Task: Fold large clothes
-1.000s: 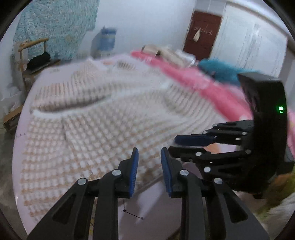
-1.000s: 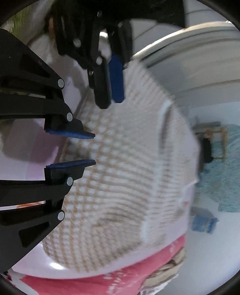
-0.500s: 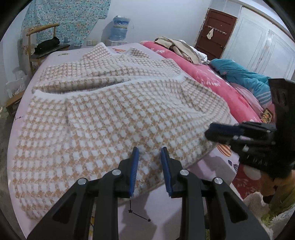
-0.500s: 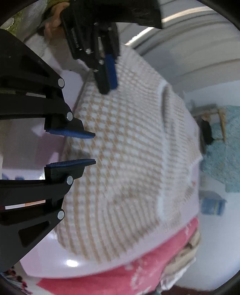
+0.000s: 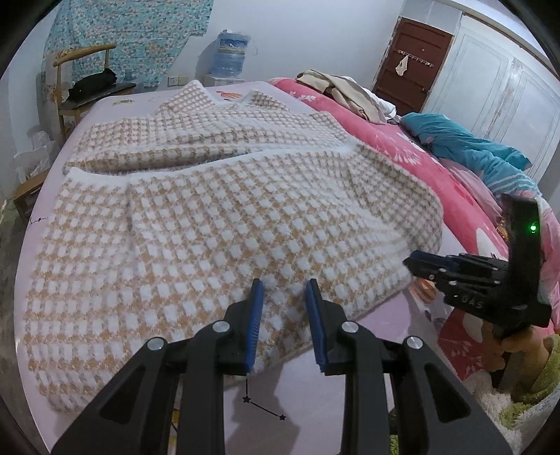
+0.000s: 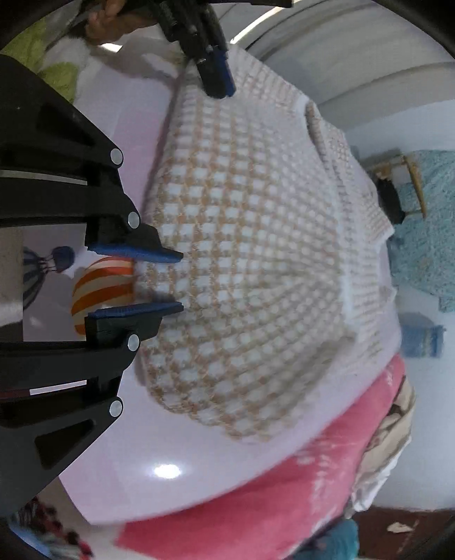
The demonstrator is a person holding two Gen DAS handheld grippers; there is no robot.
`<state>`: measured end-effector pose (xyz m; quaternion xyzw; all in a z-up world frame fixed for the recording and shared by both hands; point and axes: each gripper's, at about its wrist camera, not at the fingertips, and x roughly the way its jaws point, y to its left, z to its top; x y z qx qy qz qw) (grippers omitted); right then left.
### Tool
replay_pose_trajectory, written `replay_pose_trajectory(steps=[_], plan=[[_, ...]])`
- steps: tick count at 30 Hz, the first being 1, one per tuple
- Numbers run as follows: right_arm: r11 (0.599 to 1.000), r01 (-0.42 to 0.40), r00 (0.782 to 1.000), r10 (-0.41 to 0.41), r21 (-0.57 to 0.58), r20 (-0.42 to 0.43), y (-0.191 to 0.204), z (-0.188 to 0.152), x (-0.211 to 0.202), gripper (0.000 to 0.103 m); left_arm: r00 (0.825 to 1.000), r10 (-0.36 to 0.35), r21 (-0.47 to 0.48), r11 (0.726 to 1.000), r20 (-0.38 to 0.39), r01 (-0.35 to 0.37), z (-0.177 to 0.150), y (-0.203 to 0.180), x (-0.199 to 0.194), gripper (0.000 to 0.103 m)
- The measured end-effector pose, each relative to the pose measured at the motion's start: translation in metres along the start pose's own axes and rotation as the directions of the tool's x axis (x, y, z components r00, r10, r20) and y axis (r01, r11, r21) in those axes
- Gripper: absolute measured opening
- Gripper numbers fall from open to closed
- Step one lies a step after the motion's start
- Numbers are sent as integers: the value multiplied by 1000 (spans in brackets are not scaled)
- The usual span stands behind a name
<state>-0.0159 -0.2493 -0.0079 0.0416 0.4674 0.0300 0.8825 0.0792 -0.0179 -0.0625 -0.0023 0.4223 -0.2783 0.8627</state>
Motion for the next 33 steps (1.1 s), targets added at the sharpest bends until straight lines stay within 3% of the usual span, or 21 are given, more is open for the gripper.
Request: replay_pose_trajectory(steps=[4,7,8,11,15,19,25,29,31,33], plan=[[997,78,991,-79,17,106,-13,12,-31,19,1000,4,0,1000,2,-4,-1,0,0,26],[985,149,986,-154,88,59,-44,13,-17,19,1000,-3,-7,1000,5,3,-1,2,0,26],[983,128,991,-130,129,10,-58,8,-5,21,1000,-7,-9,1000,7,7,-2,2,0,26],[980,70,997,-73,189,8,-69,7,-8,23,1000,-11,-5,1000,7,11,-2,3,-1,26],[974,39,992,-64,225,106,-76,16,-33,23,1000,-12,-1,1000,10,12,-2,3,-2,26],[966,13,992,-45,257,119,-82,20,-24,24,1000,-13,-1,1000,11,13,-2,4,-3,26],[985,-18,981,-16,173,191,-61,37,-33,25,1000,-16,-6,1000,11,16,-2,4,-2,26],[988,32,990,-53,153,134,-58,45,-12,25,1000,-17,-2,1000,9,17,-2,4,-2,26],[981,3,991,-29,193,129,-66,44,-11,25,1000,-18,2,1000,7,18,-2,4,-3,26],[969,-48,989,12,241,148,-81,45,-17,35,1000,-19,2,1000,5,19,-1,4,-3,26]])
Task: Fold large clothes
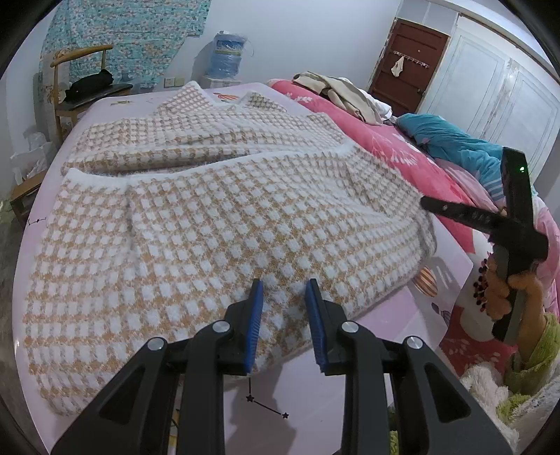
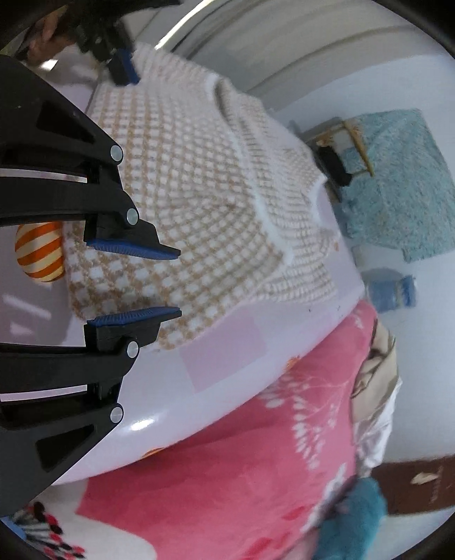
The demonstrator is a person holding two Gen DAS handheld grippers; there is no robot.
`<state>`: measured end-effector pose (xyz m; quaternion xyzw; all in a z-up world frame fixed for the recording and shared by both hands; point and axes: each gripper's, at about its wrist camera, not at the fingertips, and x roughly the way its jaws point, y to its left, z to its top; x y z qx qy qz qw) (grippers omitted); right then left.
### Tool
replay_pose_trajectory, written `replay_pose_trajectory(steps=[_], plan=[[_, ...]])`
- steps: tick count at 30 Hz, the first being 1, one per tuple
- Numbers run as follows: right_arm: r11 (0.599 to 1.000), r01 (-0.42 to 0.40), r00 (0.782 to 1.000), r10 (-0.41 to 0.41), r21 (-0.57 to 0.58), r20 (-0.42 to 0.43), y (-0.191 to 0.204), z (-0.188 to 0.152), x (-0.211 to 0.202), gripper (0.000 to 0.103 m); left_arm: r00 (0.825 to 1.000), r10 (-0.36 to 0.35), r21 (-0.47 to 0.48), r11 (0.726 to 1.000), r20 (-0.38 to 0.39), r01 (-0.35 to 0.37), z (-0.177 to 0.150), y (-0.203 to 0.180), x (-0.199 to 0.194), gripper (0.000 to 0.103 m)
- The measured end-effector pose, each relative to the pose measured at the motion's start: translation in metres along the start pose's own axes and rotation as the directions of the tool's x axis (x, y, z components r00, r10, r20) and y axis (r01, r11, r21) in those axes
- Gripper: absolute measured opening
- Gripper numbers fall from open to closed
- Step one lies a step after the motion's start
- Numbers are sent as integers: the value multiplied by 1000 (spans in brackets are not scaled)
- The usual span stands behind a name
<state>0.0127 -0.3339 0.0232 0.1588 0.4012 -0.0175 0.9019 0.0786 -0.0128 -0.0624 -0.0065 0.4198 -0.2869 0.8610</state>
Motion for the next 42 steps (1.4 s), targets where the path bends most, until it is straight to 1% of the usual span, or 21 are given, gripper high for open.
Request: replay_pose_trajectory(steps=[3,5,8,9,12,13,16,17,19,20,22,23,25,27,29,31,33,35,38,40,42], plan=[[990,-122,992,124,66,-18,-26,18,-7,52,1000,-7,-5,1000,-3,7,0,1,1,26],[980,-185,980,190,77,-65,-38,35,-4,57,1000,-15,-12,1000,-7,15,0,2,1,26],[955,-287,941,296,77,-165,-50,66,9,64,999,-33,-31,999,-18,32,2,6,2,26],[931,-356,902,366,86,-230,-51,77,20,68,999,-34,-36,999,-21,33,3,6,2,26],[910,-402,847,411,98,-336,-47,94,44,68,999,-21,-39,999,-24,20,3,4,2,26],[893,-437,807,443,109,-390,-45,97,56,68,1000,-15,-38,999,-24,14,3,3,3,26],[891,-436,757,438,125,-486,-41,99,84,68,1000,-2,-43,999,-26,1,3,1,3,26],[887,-441,730,442,135,-522,-40,97,92,68,1000,0,-44,999,-28,-1,3,1,4,26],[867,-469,653,469,169,-594,-36,89,104,68,999,4,-44,999,-31,-6,4,1,4,26],[842,-505,597,500,191,-627,-32,83,105,69,999,6,-44,999,-33,-7,4,1,5,26],[788,-582,516,548,200,-659,-23,78,99,69,999,9,-41,999,-39,-11,5,0,5,26],[767,-613,495,560,191,-664,-19,78,95,69,999,11,-41,999,-42,-13,5,-1,5,26],[698,-690,425,605,192,-674,-9,79,83,69,999,12,-46,999,-45,-14,6,-1,5,26],[664,-726,389,609,177,-691,-1,81,82,72,999,12,-52,999,-47,-14,6,-1,5,26],[674,-723,382,577,156,-722,6,78,89,74,999,12,-58,998,-50,-15,7,0,6,26],[705,-691,353,521,159,-777,10,69,107,74,998,14,-59,998,-53,-17,8,0,7,26],[713,-680,290,473,168,-832,10,58,116,74,998,18,-53,998,-58,-21,8,0,7,26],[698,-701,258,435,143,-863,9,54,111,74,998,24,-46,999,-65,-27,9,-1,8,26],[636,-757,179,423,150,-888,15,45,100,74,997,35,-37,999,-73,-38,9,-3,9,26],[610,-778,155,418,151,-895,21,43,99,75,996,39,-40,998,-77,-43,10,-3,9,26],[602,-780,147,444,173,-884,21,45,107,75,996,40,-44,998,-78,-44,10,-3,9,26]])
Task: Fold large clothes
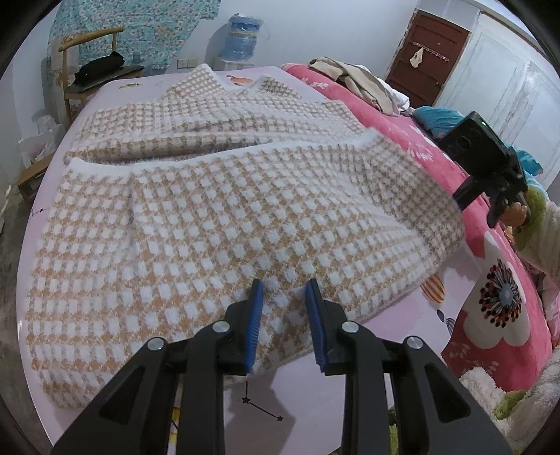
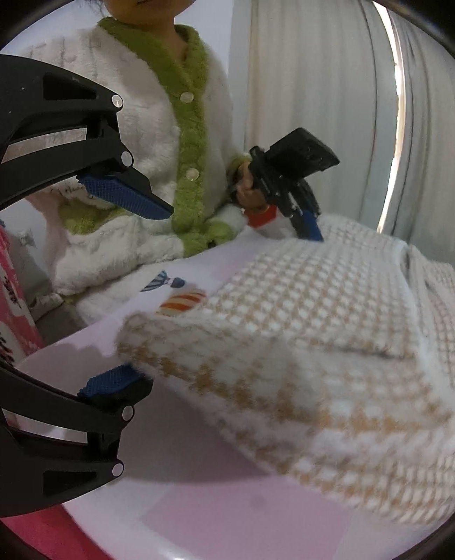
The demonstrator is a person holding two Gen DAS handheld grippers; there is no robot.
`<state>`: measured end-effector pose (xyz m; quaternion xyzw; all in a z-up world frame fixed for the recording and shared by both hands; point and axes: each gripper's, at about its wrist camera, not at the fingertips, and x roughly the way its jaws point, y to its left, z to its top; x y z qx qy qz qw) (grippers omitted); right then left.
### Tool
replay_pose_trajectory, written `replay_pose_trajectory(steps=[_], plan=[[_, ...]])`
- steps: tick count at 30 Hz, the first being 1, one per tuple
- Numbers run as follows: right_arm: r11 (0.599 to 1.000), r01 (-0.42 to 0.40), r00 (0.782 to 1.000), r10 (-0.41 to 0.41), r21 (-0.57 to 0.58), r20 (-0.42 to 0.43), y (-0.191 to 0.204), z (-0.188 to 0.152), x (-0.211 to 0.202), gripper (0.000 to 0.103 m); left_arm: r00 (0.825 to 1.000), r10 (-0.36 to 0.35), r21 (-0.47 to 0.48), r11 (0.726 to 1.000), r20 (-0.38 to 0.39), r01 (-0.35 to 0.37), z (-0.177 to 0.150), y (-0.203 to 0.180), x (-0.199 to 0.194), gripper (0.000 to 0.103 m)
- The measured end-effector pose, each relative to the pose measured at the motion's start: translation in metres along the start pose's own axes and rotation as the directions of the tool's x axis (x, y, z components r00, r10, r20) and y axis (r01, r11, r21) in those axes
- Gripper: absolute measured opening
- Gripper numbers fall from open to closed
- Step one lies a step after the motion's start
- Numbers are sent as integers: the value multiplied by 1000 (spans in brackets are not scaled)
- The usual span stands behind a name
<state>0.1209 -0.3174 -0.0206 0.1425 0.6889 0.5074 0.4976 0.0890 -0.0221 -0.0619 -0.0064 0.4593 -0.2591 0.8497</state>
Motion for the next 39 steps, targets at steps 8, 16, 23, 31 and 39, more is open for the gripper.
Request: replay_pose_trajectory(steps=[8,16,23,31,39], plan=[[998,-55,996,54,-21,-70,-12,11,15,76,1000,12,-6,1000,-16,-12,3,-2,3,26],[998,43,934,-55,-42,-353,-9,-15,30,75,1000,12,-13,1000,-27,-12,6,0,6,26],[978,203,953,-206,-35,-223,-4,-21,-7,73,1000,7,-25,1000,-27,-8,7,2,7,26],[907,295,837,-397,299,378,12,-60,-50,74,999,48,110,993,-3,-48,27,-34,-14,26],[503,718,312,-851,482,423,86,-126,13,74,983,-183,393,904,4,167,106,-137,18,49]])
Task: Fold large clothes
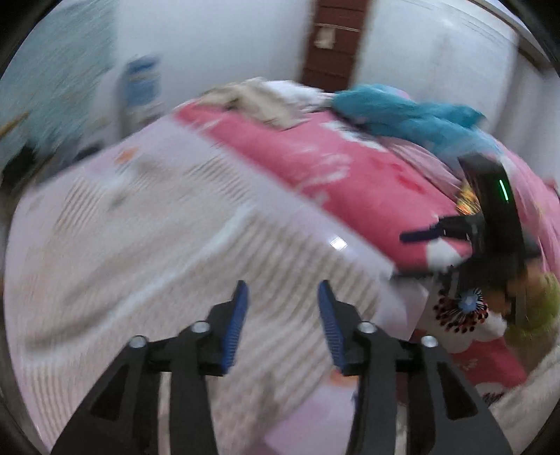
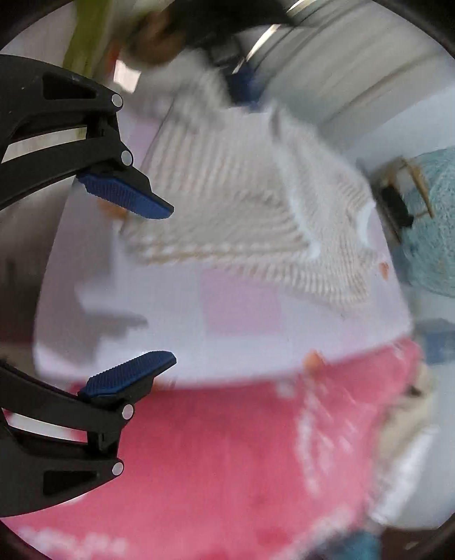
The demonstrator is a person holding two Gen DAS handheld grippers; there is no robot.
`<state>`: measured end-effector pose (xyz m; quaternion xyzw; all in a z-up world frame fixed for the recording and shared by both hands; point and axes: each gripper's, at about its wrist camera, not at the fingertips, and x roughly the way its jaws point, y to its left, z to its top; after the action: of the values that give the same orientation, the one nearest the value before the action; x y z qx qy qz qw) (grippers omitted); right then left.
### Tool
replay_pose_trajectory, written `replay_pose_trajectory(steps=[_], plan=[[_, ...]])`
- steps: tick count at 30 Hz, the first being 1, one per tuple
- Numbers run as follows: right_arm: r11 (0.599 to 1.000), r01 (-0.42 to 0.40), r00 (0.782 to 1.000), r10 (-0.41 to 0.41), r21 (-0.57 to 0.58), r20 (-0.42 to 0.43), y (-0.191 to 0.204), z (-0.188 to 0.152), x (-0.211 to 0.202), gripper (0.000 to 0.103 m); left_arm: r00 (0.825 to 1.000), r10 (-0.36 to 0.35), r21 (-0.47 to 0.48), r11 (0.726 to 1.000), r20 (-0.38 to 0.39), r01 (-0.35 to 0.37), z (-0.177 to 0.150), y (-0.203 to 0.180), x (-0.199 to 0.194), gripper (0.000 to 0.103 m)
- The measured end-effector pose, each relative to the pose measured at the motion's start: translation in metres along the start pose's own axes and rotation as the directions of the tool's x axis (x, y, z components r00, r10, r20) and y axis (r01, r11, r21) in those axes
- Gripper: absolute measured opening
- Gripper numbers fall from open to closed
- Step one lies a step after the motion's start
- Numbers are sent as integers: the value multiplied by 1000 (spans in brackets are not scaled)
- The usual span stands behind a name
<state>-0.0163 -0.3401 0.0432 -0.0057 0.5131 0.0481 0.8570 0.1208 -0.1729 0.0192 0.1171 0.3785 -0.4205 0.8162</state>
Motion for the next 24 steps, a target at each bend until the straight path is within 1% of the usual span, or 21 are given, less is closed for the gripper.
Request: replay_pose_trajectory(steps=[1,2,3,4,5,8,10,11,12,14,15,16,17,19,20,22,23,24], plan=[[996,79,997,-79,-43,8,2,-6,-1,74,1000,-22,58,998,1,22,12,-10,11,54],[986,148,989,-148,-77,13,8,-13,-1,74,999,-46,113,993,-14,48,23,-20,24,56],[968,220,976,-220,-120,14,13,-21,0,74,997,-70,154,985,-33,75,29,-28,34,59],[952,264,964,-264,-157,18,15,-28,1,74,993,-99,203,973,-65,111,35,-37,46,61],[929,311,950,-312,-198,28,22,-35,2,74,988,-110,263,955,-111,136,40,-47,63,61],[872,407,910,-413,-272,37,29,-50,5,74,968,-122,373,906,-221,199,43,-69,93,62],[860,423,902,-430,-285,41,29,-53,2,74,950,-138,397,885,-279,245,42,-77,106,62],[860,426,901,-432,-281,43,29,-53,2,74,942,-132,409,876,-308,256,41,-81,114,62],[865,423,903,-428,-269,43,27,-53,0,74,938,-108,425,870,-330,250,38,-83,122,62],[878,415,907,-418,-240,41,22,-51,-2,74,928,-64,443,865,-368,236,30,-83,135,44],[884,412,909,-414,-222,39,23,-49,-2,74,922,-63,441,864,-383,242,27,-81,137,30],[888,409,911,-410,-211,39,21,-48,-3,74,917,-78,428,867,-391,256,25,-77,135,18],[892,406,913,-407,-198,42,21,-47,-3,74,915,-101,410,871,-390,271,25,-74,130,16],[907,384,923,-380,-171,61,22,-44,-8,74,928,-122,397,878,-353,266,26,-68,113,12],[914,375,927,-368,-158,71,35,-48,-13,74,934,-139,386,883,-329,268,26,-64,101,10],[923,356,934,-347,-145,84,41,-48,-16,74,940,-159,357,895,-303,267,26,-57,86,6],[929,344,938,-334,-139,94,39,-47,-15,74,942,-164,342,902,-294,263,25,-54,81,6],[931,341,939,-330,-133,96,48,-48,-19,74,944,-179,309,913,-278,265,24,-48,72,5]])
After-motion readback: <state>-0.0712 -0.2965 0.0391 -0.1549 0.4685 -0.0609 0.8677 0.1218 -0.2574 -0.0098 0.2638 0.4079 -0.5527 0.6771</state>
